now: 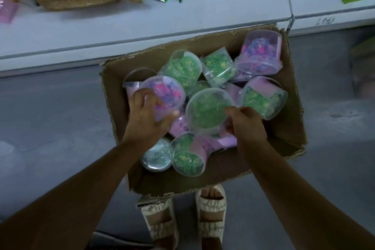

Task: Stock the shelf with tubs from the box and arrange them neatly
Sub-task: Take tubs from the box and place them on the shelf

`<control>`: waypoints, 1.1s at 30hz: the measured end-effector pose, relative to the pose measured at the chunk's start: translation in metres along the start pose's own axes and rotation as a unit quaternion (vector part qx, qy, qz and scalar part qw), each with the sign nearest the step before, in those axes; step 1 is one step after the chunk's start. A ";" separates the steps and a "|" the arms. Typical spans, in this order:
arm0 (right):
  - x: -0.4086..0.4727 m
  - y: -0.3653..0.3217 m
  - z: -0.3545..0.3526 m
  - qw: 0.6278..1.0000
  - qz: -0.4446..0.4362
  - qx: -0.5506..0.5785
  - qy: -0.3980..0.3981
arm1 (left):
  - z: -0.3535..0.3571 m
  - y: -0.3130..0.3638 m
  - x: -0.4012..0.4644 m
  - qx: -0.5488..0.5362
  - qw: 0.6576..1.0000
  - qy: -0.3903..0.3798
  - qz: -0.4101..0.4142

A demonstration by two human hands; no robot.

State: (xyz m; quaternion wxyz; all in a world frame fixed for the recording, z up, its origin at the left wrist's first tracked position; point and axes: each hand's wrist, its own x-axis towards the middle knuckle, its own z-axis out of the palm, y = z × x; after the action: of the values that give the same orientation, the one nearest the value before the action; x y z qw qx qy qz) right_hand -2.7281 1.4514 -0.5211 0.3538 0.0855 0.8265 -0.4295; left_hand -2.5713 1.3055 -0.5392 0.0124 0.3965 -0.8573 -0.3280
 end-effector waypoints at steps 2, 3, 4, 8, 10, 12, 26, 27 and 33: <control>-0.004 0.006 0.007 0.999 -0.018 -0.034 -0.001 | 0.002 0.003 0.003 -0.048 0.997 0.049 -0.040; -0.006 0.007 0.009 0.999 -0.022 -0.040 0.001 | 0.001 0.005 0.005 -0.054 0.994 0.072 -0.059; -0.007 0.007 0.010 0.999 -0.027 -0.047 0.006 | 0.001 0.005 0.007 -0.058 0.991 0.092 -0.073; -0.005 0.005 0.012 0.988 -0.057 -0.142 0.027 | -0.002 0.015 0.021 -0.076 0.967 0.112 -0.215; -0.003 0.009 0.014 0.973 -0.104 -0.204 0.032 | -0.001 0.011 0.027 -0.111 0.938 0.048 -0.325; -0.002 0.012 0.017 0.963 -0.132 -0.232 0.041 | -0.002 0.006 0.030 -0.251 0.885 -0.007 -0.392; -0.016 -0.028 -0.011 0.997 0.007 -0.051 -0.048 | -0.035 0.015 0.024 -0.446 0.771 -0.021 -0.455; -0.020 -0.034 -0.014 0.998 0.019 -0.024 -0.052 | -0.040 0.018 0.022 -0.451 0.770 -0.017 -0.451; -0.065 -0.089 -0.040 0.995 0.002 0.068 -0.077 | -0.105 0.058 -0.003 -0.467 0.786 -0.007 -0.404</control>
State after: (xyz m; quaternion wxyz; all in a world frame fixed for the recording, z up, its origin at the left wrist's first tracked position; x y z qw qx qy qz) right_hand -2.7410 1.4379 -0.4051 0.4106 0.0779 0.7653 -0.4896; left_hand -2.5785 1.2763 -0.4227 0.0563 0.6505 -0.3607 -0.6660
